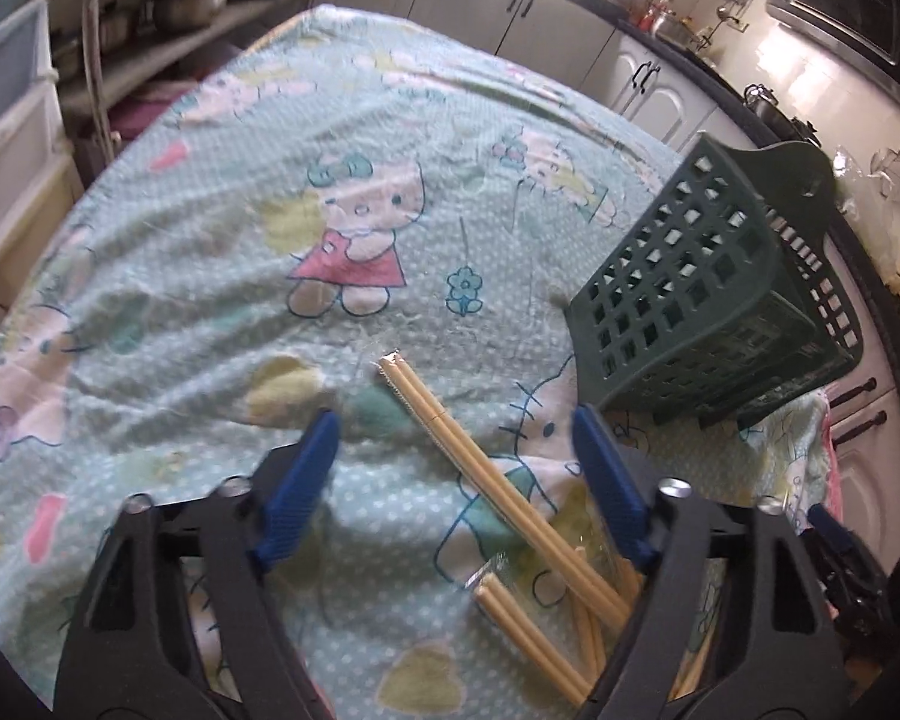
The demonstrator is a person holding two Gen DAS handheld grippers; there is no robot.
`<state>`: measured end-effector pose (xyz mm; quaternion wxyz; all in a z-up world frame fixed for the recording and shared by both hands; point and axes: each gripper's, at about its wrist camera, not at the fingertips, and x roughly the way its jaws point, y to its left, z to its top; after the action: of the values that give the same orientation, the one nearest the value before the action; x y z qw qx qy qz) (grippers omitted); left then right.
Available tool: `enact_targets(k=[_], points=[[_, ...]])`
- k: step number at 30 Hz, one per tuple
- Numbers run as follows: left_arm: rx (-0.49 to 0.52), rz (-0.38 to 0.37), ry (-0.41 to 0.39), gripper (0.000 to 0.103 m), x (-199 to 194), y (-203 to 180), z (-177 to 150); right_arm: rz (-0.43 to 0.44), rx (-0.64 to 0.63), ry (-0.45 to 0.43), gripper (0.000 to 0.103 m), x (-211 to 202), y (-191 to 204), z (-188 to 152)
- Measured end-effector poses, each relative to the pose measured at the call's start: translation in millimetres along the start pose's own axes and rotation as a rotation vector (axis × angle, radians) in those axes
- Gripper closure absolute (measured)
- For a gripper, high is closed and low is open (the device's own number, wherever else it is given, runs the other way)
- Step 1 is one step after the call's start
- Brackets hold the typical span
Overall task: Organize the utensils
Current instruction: 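Lower both tools toward the bamboo chopsticks beside the green caddy, then close the left gripper on a chopstick while the right gripper closes on another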
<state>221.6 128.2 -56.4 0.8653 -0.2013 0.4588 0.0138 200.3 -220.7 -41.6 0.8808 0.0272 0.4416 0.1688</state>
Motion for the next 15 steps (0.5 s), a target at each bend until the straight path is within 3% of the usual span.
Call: enact_targets(k=[3, 6, 11, 15], points=[[-0.021, -0.011, 0.041, 0.051, 14.6, 0.7, 3.4, 0.014, 0.032, 0.022, 0.023, 4.4, -7.9, 0.6], [-0.020, 0.010, 0.030, 0.056, 20.2, 1.4, 5.7, 0.036, 0.071, 0.043, 0.026, 7.4, -16.9, 0.9], [-0.033, 0.041, 0.016, 0.080, 22.9, 9.5, 11.0, 0.084, 0.150, 0.092, 0.037, 19.0, -34.1, 4.0], [-0.047, 0.038, 0.012, 0.088, 23.2, 15.6, 14.5, 0.084, 0.184, 0.099, 0.047, 27.4, -40.8, 9.8]])
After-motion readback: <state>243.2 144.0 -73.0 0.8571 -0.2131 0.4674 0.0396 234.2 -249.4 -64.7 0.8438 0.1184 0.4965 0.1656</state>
